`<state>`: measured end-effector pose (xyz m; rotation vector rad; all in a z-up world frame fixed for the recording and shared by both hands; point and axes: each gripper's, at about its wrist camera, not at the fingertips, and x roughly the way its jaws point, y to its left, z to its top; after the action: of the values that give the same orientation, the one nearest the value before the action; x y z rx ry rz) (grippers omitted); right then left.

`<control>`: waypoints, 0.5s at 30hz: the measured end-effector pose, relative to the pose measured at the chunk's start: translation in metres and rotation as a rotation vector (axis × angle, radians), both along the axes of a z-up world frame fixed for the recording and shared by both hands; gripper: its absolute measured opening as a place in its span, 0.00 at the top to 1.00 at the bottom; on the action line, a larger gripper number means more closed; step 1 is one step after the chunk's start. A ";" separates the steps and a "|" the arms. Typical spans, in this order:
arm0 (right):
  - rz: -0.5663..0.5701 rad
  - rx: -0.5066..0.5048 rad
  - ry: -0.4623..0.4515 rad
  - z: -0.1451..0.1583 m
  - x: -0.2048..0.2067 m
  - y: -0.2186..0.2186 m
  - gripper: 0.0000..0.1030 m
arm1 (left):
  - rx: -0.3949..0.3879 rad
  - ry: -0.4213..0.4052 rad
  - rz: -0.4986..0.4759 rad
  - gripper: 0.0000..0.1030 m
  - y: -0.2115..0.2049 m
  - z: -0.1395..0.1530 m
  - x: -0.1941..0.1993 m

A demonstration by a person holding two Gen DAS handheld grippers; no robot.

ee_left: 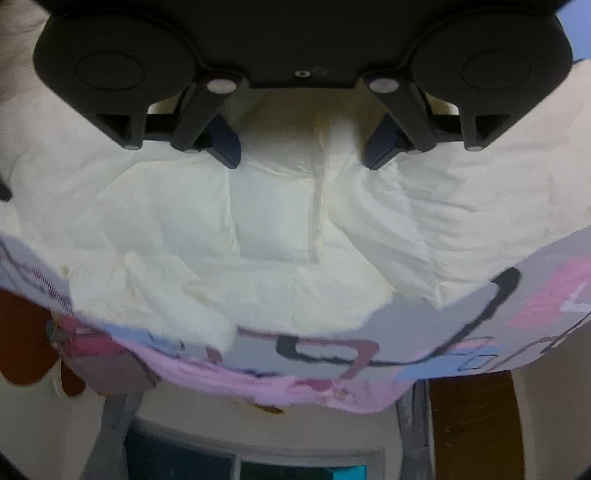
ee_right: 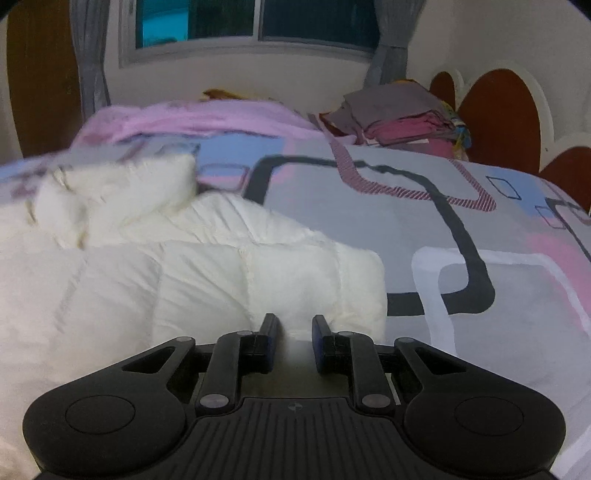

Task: Fold large clothes
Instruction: 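Grasp the other sleeve cuff with the left tool and lift it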

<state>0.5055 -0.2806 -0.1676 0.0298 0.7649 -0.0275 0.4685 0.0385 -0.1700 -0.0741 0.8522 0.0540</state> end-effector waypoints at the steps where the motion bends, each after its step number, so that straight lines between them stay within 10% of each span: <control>1: 0.012 0.019 -0.013 0.007 -0.005 0.005 0.81 | -0.011 -0.007 0.008 0.23 0.004 0.005 -0.005; 3: 0.039 0.059 -0.036 0.019 -0.014 0.017 0.77 | -0.026 -0.022 0.019 0.20 0.017 0.015 -0.018; 5: 0.072 0.077 -0.061 0.029 -0.021 0.037 0.28 | -0.035 -0.028 0.047 0.18 0.031 0.021 -0.030; 6: 0.093 0.078 -0.080 0.033 -0.025 0.048 0.23 | -0.043 -0.025 0.063 0.18 0.039 0.024 -0.037; 15: 0.267 0.160 -0.084 0.048 -0.041 0.145 0.23 | -0.075 0.006 0.312 0.17 0.145 0.034 -0.101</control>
<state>0.4648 -0.1358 -0.1198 0.0804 0.6807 0.2869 0.3677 0.1832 -0.1359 -0.2770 0.8423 0.3151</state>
